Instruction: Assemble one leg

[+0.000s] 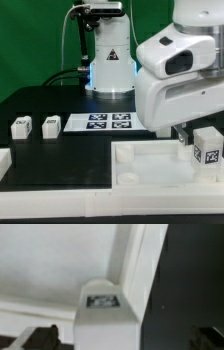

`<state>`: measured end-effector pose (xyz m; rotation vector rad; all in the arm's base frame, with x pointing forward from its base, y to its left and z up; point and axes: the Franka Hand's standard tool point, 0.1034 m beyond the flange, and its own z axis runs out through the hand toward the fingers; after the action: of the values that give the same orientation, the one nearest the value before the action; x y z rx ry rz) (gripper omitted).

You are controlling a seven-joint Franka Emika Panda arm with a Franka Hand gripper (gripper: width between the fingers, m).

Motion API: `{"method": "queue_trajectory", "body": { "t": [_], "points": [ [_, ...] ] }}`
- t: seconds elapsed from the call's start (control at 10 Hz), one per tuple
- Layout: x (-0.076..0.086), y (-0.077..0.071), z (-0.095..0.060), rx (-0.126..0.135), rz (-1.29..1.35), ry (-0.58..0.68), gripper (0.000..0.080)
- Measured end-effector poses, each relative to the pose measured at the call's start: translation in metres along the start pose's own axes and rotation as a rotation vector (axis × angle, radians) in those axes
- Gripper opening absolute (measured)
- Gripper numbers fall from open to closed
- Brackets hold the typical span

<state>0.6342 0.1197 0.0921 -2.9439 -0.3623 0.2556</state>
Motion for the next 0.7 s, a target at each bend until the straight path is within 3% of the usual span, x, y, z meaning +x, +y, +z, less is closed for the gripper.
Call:
{"method": "queue_trajectory", "body": {
  "t": [0.4, 0.6, 0.7],
  "points": [
    [0.0004, 0.0040, 0.0053, -0.005, 0.005, 0.020, 0.0649],
    [0.0004, 0.0040, 0.0055, -0.005, 0.005, 0.020, 0.0381],
    [0.0004, 0.0053, 0.0052, -0.006, 0.006, 0.020, 0.0381]
  ]
}}
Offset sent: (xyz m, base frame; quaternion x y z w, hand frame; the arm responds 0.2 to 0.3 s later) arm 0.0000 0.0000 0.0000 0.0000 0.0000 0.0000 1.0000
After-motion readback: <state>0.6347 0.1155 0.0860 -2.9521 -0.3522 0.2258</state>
